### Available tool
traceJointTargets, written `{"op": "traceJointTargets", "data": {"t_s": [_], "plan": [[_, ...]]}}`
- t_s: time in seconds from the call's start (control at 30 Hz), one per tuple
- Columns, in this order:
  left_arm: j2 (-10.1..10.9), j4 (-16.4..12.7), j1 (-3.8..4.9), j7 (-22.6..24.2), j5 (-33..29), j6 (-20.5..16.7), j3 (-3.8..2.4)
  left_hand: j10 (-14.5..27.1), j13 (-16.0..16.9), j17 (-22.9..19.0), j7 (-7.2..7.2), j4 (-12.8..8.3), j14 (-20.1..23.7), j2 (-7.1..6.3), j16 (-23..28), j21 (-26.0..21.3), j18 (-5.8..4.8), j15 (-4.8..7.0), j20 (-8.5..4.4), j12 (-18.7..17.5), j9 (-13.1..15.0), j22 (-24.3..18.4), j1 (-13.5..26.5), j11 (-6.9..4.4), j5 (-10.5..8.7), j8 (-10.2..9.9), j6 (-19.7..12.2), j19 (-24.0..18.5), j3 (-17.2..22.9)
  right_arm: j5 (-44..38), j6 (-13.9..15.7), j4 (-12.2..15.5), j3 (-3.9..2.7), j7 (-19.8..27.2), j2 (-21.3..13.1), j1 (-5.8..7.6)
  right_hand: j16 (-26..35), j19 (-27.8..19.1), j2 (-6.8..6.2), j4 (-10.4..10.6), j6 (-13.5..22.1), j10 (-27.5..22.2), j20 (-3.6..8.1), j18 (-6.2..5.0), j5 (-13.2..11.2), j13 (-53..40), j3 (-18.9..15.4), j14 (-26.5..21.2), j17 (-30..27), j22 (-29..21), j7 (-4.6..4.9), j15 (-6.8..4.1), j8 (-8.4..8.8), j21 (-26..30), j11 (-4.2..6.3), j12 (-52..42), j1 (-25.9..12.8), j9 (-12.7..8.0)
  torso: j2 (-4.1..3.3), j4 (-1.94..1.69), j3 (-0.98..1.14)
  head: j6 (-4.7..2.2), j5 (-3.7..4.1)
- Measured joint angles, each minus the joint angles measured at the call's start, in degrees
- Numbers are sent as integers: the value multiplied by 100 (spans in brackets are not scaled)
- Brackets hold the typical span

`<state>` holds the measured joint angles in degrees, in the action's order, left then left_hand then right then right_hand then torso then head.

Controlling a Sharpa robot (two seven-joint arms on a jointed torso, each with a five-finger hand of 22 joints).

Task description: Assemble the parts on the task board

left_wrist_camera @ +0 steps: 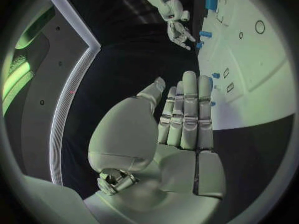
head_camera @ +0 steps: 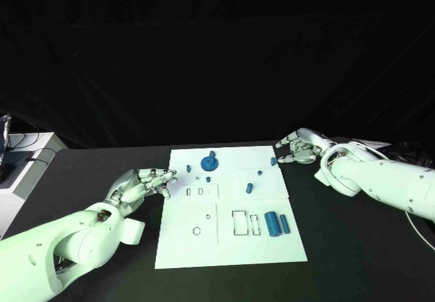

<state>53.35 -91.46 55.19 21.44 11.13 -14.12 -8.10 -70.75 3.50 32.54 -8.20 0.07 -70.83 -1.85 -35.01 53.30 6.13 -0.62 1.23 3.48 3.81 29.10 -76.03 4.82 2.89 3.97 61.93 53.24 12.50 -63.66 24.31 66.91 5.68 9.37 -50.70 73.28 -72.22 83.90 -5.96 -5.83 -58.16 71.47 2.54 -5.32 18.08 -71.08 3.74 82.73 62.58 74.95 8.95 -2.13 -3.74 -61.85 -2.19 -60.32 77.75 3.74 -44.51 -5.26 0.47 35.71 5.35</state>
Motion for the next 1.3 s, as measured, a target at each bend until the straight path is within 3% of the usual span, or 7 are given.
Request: {"op": "traceJointTargets", "data": {"t_s": [0.63, 1.3], "plan": [[8, 1, -3, 0, 1, 1, 0, 0, 0, -5, 0, 0, 0, 0, 0, 0, 0, 0, 0, 0, 0, 0, 0, 0, 0, 0, 0, 0, 0, -7, -282, -229, 1, 12, 211, -62, 0, 0, 0, 97, 11, 3, 0, 6, 0, -13, -16, 0, 17, -1, -8, 0, 0, -31, -4, -27, 0, 0, 3, 0, 1, 87, -7], [20, -1, -4, -1, 5, 1, -1, 0, 0, -4, 0, 0, 0, 0, 0, 0, 0, 0, 0, 0, 0, 1, 0, 0, 0, 0, 0, 0, 0, -35, -493, -350, 0, -23, 341, -84, 0, 0, 43, 144, -174, 39, 0, 8, 23, -52, 32, 0, 22, -2, -67, 0, 0, -31, 7, -72, -43, 1, 8, 2, 0, 128, -16]]}}
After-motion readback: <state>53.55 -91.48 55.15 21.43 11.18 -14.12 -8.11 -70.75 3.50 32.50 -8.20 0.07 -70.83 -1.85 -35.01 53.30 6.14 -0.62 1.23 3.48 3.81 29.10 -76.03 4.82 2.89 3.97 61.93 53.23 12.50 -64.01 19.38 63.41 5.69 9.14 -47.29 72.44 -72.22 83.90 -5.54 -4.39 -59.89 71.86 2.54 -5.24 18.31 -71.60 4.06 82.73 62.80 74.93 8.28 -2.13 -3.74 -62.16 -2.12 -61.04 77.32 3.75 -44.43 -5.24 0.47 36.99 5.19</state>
